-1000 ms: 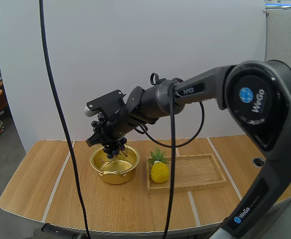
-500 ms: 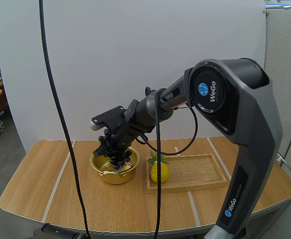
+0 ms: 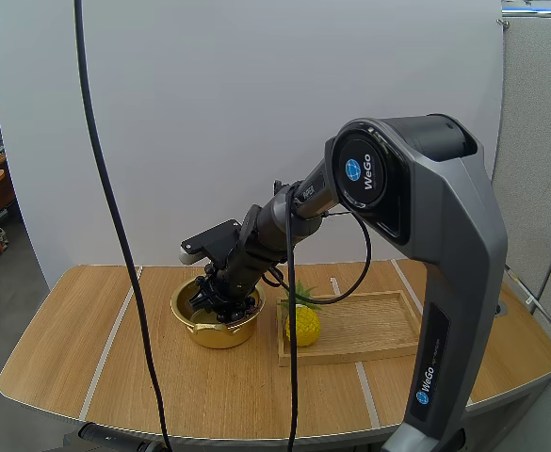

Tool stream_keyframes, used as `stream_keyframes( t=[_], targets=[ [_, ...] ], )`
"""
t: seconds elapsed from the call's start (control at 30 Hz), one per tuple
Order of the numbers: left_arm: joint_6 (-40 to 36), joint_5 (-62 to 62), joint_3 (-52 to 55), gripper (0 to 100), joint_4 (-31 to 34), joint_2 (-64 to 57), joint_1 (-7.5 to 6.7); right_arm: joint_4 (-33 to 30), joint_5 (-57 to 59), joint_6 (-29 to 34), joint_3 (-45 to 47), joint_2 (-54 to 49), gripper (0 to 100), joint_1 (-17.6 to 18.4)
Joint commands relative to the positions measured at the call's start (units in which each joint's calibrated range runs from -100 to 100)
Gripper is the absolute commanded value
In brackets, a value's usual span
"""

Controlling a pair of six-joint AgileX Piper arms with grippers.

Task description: Open the pot, put the grape inside, and close it

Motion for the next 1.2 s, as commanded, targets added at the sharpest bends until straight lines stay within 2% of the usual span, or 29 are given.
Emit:
stream_keyframes(
  t=[0.0, 0.2, 0.57, 0.63, 0.7, 0.77, 0.8, 0.87, 1.17],
  targets=[
    [-0.3, -1.9, -0.4, 0, 0.1, -0.3, -0.11, -0.7, 4.2, 0.3, -0.2, 1.7, 0, 0.2],
    [-0.3, -1.9, -0.4, 0, 0.1, -0.3, -0.11, -3.0, 7.1, 0.3, -0.2, 2.6, 0, 1.5],
    [-0.3, -1.9, -0.4, 0, 0.1, -0.3, -0.11, -3.2, 7.3, 0.3, -0.2, 2.7, 0, 1.5],
    [-0.3, -1.9, -0.4, 0, 0.1, -0.3, -0.11, -3.2, 7.3, 0.3, -0.2, 2.7, 13, 1.5],
    [-0.3, -1.9, -0.4, 0, 0.1, -0.3, -0.11, -3.0, 7.3, 0.4, -0.2, 2.7, 37, 1.5],
    [-0.3, -1.9, -0.4, 0, 0.1, -0.3, -0.11, -2.8, 7.3, 1.7, -0.2, 2.7, 69, 1.5],
    [-0.3, -1.9, -0.4, 0, 0.1, -0.3, -0.11, -2.8, 7.3, 2.3, -0.2, 2.7, 77, 1.5],
    [-0.3, -1.9, -0.4, 0, 0.1, -0.3, -0.11, -2.8, 7.3, 2.6, -0.2, 2.7, 100, 1.5],
    [-0.3, -1.9, -0.4, 0, 0.1, -0.3, -0.11, -2.8, 5.7, 2.9, -0.3, 1.5, 100, 1.5]
  ],
)
